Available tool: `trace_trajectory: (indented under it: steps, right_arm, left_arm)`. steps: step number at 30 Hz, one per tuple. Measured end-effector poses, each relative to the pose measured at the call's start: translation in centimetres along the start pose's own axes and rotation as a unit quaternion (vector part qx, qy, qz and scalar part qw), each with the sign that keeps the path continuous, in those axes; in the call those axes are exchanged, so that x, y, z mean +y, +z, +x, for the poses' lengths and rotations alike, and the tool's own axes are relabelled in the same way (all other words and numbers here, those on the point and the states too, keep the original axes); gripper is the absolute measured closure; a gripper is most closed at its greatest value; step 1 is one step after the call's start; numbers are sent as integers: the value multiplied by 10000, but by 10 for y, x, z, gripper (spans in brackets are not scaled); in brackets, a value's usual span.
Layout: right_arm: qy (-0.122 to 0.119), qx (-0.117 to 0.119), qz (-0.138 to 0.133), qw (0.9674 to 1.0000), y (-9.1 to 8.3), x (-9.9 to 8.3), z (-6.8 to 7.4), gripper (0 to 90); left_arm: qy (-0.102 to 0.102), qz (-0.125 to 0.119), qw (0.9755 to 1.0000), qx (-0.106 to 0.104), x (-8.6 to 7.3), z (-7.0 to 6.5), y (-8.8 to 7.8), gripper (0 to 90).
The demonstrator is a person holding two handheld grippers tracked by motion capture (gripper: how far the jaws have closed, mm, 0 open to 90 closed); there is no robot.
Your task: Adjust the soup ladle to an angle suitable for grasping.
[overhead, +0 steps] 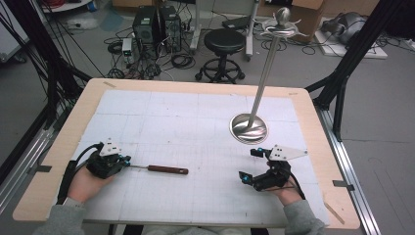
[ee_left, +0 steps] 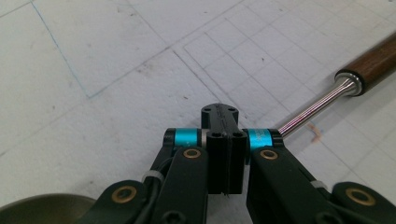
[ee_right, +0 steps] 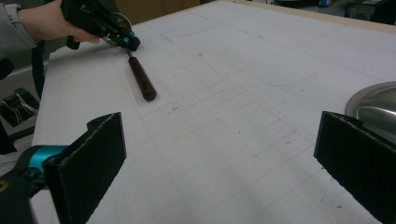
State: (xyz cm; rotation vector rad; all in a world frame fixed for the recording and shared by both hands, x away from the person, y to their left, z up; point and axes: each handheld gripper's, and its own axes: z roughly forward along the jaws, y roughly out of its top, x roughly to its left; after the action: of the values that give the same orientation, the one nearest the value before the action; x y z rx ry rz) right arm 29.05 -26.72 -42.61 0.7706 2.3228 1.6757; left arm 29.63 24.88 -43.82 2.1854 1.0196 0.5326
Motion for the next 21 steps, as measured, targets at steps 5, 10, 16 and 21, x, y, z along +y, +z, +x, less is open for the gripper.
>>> trace_trajectory:
  steps: [5,10,16,21]
  right_arm:
    - [-15,9,-13,10000,0,0,0,13]
    - [-27,3,4,10000,0,0,0,13]
    - [-16,13,23,10000,1,0,1,14]
    - [-28,15,37,10000,1,0,0,13]
  left_arm:
    - [-50,69,9999,122,-5,-8,-7,897]
    - [-30,112,9995,298,-9,-18,-13,897]
    - [-113,86,9995,294,-15,-23,-19,896]
    - [-190,22,9991,373,-20,-27,-23,896]
